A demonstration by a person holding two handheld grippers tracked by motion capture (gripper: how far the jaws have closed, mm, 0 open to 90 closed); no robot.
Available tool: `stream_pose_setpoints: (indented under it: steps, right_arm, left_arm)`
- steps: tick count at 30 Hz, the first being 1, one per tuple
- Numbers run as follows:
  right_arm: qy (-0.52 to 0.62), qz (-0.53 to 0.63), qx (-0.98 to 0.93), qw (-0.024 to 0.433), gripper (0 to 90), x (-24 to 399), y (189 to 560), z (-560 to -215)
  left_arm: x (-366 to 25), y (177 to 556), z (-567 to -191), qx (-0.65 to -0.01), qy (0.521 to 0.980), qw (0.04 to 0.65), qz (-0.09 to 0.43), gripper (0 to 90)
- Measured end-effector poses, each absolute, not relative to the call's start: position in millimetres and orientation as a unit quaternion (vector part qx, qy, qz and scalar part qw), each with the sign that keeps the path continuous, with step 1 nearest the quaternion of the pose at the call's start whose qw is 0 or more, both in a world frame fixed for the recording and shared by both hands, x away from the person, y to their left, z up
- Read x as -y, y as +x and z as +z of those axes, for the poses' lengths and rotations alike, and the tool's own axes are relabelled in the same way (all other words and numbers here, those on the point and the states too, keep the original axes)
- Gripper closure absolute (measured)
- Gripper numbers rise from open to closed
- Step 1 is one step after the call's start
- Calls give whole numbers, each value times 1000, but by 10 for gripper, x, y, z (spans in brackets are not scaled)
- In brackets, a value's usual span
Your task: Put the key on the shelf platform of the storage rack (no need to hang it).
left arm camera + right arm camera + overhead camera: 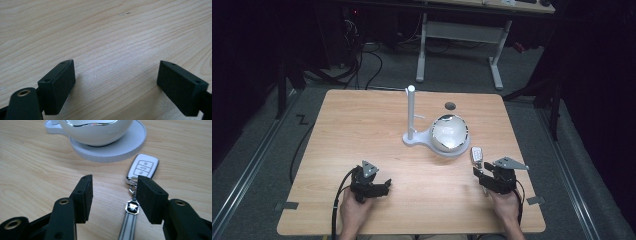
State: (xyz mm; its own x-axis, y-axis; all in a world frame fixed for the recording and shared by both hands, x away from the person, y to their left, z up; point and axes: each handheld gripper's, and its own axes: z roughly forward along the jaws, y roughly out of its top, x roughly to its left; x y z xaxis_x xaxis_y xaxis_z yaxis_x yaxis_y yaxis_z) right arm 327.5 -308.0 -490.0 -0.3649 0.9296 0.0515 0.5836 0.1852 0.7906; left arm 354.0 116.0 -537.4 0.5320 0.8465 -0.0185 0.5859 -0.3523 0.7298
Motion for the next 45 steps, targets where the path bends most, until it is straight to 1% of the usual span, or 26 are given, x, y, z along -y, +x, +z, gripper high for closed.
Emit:
stream_pose_setpoints:
  steps: [13, 27, 33, 43, 45]
  right_arm:
    - [559, 358, -712, 227, 476, 3343, 3410, -4958]
    - [570, 332, -723, 207, 489, 3289, 3587, -5123]
    - [567, 317, -730, 214, 553, 3249, 3647, -5191]
    - [562, 307, -738, 211, 642, 3213, 3700, -5230]
    - [556, 303, -744, 213, 682, 3176, 3736, -5207]
  left_arm:
    - [-1161, 3540, -5374, -448, 801, 352, 185, 156]
    - [-1161, 3540, -5374, -448, 801, 352, 185, 156]
    - [-1160, 3540, -5375, -448, 800, 352, 186, 156]
    - [-1161, 3540, -5374, -448, 801, 352, 185, 156]
    - [-1160, 3541, -5375, -449, 800, 352, 186, 156]
